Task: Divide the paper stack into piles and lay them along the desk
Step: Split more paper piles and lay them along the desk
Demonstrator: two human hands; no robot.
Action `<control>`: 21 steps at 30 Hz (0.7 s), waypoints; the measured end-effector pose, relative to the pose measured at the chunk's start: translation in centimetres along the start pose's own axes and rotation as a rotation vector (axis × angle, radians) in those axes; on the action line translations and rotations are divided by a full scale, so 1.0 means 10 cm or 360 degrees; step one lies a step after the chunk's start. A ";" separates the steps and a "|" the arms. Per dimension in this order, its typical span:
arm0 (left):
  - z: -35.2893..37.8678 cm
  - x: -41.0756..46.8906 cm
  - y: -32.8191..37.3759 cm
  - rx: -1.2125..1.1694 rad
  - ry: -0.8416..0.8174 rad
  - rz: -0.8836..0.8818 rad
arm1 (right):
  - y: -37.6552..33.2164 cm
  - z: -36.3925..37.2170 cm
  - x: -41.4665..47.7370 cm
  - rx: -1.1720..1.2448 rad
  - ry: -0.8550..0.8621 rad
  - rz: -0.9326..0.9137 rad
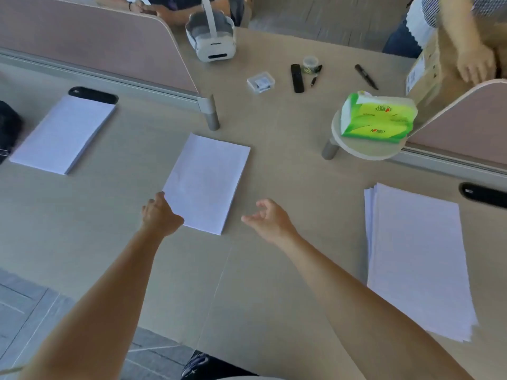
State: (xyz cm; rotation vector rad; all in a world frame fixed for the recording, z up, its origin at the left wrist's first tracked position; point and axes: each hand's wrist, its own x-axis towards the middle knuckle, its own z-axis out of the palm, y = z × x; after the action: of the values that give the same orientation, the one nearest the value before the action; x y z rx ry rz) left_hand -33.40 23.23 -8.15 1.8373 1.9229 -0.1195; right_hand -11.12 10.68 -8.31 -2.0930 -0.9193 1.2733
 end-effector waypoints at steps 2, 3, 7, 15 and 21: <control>0.03 0.23 -0.27 0.0165 -0.0100 0.0137 | -0.18 0.38 0.10 -0.0127 -0.0017 0.0009; 0.05 0.34 -0.40 0.0209 -0.0144 0.0168 | -0.27 0.56 0.13 -0.0213 -0.0014 0.0022; 0.20 0.67 -0.77 0.0273 -0.0154 0.0281 | -0.41 1.20 0.29 -0.0485 0.0177 0.0088; 0.29 0.74 -0.76 0.0585 -0.0136 0.0534 | -0.47 1.67 0.43 -0.0875 0.0414 0.0250; 0.31 0.80 -0.67 0.0713 -0.0093 0.0557 | -0.51 1.72 0.54 -0.0896 0.0476 0.0321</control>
State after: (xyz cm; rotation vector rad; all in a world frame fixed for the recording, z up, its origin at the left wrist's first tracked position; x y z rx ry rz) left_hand -38.90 28.82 -15.73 2.4007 1.5926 -0.5157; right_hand -26.32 19.49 -14.86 -2.7780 -1.0323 0.8069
